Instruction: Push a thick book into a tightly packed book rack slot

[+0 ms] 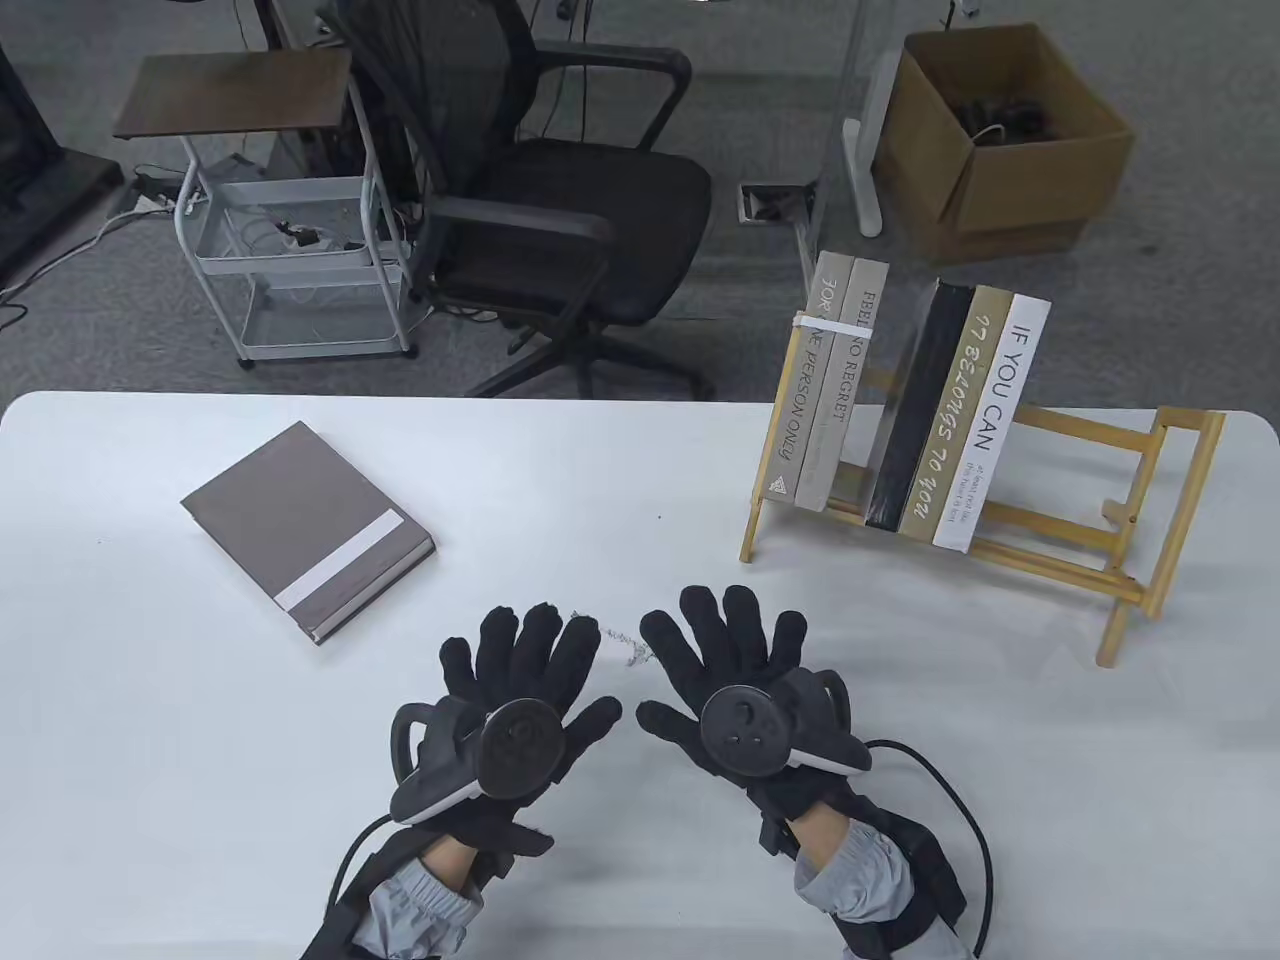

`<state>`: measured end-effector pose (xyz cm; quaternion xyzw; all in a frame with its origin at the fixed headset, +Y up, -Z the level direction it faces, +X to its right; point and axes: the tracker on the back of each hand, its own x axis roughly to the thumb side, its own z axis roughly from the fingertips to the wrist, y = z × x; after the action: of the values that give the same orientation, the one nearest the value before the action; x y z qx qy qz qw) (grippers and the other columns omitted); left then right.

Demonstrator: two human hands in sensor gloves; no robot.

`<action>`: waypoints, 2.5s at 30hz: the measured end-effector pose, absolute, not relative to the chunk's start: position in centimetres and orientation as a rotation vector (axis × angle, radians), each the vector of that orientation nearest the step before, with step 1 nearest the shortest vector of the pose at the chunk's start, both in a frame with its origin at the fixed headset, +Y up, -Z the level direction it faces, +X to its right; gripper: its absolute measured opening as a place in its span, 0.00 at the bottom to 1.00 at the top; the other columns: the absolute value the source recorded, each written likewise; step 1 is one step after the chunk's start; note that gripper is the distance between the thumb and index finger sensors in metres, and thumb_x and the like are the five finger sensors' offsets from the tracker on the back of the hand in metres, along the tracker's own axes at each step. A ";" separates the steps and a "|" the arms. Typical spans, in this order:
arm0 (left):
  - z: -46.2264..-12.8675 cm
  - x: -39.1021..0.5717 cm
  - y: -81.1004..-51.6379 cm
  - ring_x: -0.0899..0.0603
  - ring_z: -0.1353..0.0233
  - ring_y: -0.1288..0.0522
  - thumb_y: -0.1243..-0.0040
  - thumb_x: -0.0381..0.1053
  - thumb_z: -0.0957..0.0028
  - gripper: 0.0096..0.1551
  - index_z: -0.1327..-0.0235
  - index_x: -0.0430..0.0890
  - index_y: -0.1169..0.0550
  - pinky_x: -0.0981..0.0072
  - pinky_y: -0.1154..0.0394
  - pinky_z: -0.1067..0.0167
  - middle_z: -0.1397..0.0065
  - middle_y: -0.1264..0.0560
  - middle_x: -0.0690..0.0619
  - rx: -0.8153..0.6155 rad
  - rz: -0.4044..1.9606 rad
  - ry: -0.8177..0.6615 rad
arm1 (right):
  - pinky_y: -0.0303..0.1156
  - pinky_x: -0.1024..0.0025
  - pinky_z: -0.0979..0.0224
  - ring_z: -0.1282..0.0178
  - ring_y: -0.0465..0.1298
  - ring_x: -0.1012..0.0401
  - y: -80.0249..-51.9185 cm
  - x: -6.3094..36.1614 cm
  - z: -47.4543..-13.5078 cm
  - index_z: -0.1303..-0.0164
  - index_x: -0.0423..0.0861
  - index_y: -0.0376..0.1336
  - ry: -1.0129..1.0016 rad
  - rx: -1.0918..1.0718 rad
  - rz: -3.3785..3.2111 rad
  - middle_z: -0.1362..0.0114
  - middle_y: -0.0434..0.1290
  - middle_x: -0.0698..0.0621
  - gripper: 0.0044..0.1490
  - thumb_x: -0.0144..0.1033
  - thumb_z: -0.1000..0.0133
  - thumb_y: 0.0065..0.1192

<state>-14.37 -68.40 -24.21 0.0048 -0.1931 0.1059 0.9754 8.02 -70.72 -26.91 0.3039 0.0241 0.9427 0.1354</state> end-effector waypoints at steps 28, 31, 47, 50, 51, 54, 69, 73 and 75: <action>-35.0 -29.9 -70.3 0.21 0.17 0.41 0.62 0.69 0.26 0.44 0.08 0.45 0.52 0.23 0.43 0.24 0.10 0.46 0.32 -0.181 0.204 0.268 | 0.21 0.20 0.38 0.20 0.26 0.25 -70.9 8.1 -27.2 0.07 0.43 0.31 0.038 0.860 2.739 0.10 0.26 0.28 0.50 0.57 0.30 0.38; -36.6 -33.8 -71.5 0.21 0.17 0.40 0.62 0.69 0.26 0.44 0.08 0.44 0.51 0.23 0.42 0.25 0.11 0.45 0.32 -0.198 0.193 0.418 | 0.21 0.20 0.38 0.20 0.26 0.25 -71.2 8.3 -27.4 0.07 0.43 0.31 0.054 0.850 2.748 0.10 0.26 0.28 0.50 0.57 0.30 0.38; -42.4 -43.3 -76.9 0.17 0.19 0.44 0.58 0.64 0.24 0.44 0.11 0.34 0.46 0.19 0.45 0.26 0.14 0.47 0.25 -0.346 0.494 0.864 | 0.20 0.20 0.38 0.20 0.26 0.25 -72.1 9.5 -28.9 0.07 0.43 0.31 0.093 0.754 2.765 0.10 0.26 0.29 0.51 0.57 0.30 0.38; -42.5 -43.9 -77.8 0.15 0.20 0.46 0.57 0.63 0.24 0.43 0.11 0.32 0.45 0.19 0.46 0.26 0.15 0.48 0.23 -0.362 0.618 0.901 | 0.20 0.20 0.38 0.20 0.26 0.25 -72.2 9.3 -28.9 0.07 0.43 0.31 0.098 0.763 2.771 0.10 0.26 0.29 0.51 0.57 0.30 0.38; -42.5 -44.1 -78.2 0.15 0.20 0.47 0.56 0.62 0.24 0.43 0.12 0.31 0.44 0.20 0.46 0.26 0.16 0.49 0.22 -0.364 0.665 0.914 | 0.20 0.20 0.38 0.20 0.26 0.25 -72.3 9.2 -28.9 0.07 0.43 0.31 0.103 0.768 2.771 0.10 0.26 0.28 0.51 0.57 0.30 0.38; -42.6 -44.3 -78.7 0.15 0.21 0.53 0.54 0.60 0.23 0.42 0.14 0.29 0.41 0.20 0.50 0.26 0.17 0.53 0.21 -0.383 0.697 0.927 | 0.20 0.21 0.39 0.20 0.26 0.25 -72.6 9.1 -28.9 0.07 0.43 0.31 0.126 0.772 2.781 0.10 0.26 0.28 0.51 0.57 0.30 0.38; -41.8 -44.8 -79.3 0.21 0.22 0.62 0.53 0.42 0.25 0.21 0.28 0.30 0.33 0.22 0.61 0.30 0.18 0.55 0.25 -0.185 1.050 1.078 | 0.20 0.21 0.39 0.20 0.25 0.25 -72.5 9.0 -28.9 0.07 0.43 0.31 0.134 0.769 2.787 0.10 0.26 0.28 0.51 0.57 0.30 0.38; -41.9 -44.7 -79.3 0.21 0.22 0.61 0.54 0.41 0.25 0.21 0.27 0.30 0.34 0.22 0.59 0.29 0.17 0.55 0.25 -0.190 1.064 1.099 | 0.20 0.21 0.39 0.20 0.25 0.25 -72.2 9.2 -28.9 0.07 0.43 0.31 0.122 0.766 2.778 0.10 0.26 0.29 0.51 0.57 0.30 0.38; -41.9 -44.7 -79.0 0.20 0.22 0.60 0.55 0.41 0.25 0.21 0.27 0.31 0.34 0.21 0.58 0.30 0.18 0.53 0.23 -0.192 1.087 1.096 | 0.20 0.21 0.39 0.20 0.25 0.25 -72.0 9.3 -28.8 0.07 0.43 0.31 0.109 0.764 2.771 0.10 0.26 0.28 0.51 0.57 0.30 0.38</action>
<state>-44.73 -79.05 -41.87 -0.0866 0.4944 0.4902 0.7126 9.27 -71.98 -28.83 0.2632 0.0377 0.9549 0.1323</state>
